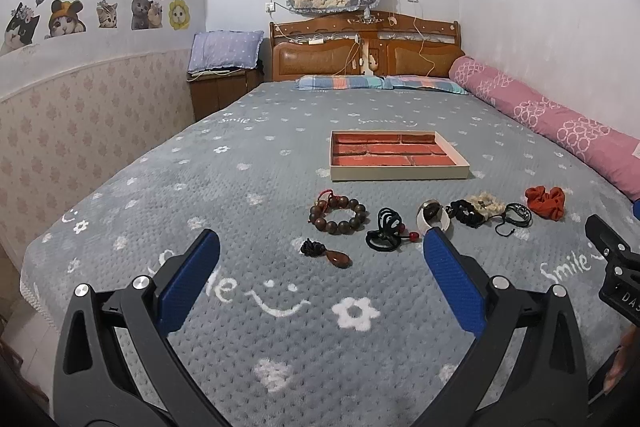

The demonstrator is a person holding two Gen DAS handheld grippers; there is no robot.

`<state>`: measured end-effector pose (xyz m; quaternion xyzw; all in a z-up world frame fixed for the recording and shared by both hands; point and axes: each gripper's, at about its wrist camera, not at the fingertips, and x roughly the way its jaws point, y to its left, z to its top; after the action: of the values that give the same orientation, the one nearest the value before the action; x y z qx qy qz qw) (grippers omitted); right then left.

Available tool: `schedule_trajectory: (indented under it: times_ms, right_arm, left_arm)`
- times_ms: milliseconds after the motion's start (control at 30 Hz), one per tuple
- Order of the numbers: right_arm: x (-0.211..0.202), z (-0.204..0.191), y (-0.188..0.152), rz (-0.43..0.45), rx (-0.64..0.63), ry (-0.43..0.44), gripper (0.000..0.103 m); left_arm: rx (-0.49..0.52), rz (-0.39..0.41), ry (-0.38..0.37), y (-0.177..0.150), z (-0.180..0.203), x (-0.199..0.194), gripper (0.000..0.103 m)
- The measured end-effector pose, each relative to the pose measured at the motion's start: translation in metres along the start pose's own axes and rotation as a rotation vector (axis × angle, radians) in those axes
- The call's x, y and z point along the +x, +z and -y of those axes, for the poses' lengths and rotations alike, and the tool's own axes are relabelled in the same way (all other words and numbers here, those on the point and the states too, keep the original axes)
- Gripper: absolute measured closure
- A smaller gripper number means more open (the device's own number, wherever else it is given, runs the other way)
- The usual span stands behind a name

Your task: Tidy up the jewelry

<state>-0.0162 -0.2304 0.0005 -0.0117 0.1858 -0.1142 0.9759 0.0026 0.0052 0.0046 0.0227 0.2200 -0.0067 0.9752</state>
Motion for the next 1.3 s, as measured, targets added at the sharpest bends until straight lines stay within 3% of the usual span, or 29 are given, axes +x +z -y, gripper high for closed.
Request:
schedule_trajectory:
  times_ms: [733,1300]
  right_arm:
    - [0.018,0.002,0.015,0.032,0.013,0.018,0.004]
    - [0.078,0.009,0.015,-0.042,-0.071,-0.037,0.004]
  left_arm:
    - [0.009,-0.010,-0.005,0.013,0.009,0.021,0.005]
    - [0.048,-0.086,-0.030,0.017,0.030,0.085,0.005]
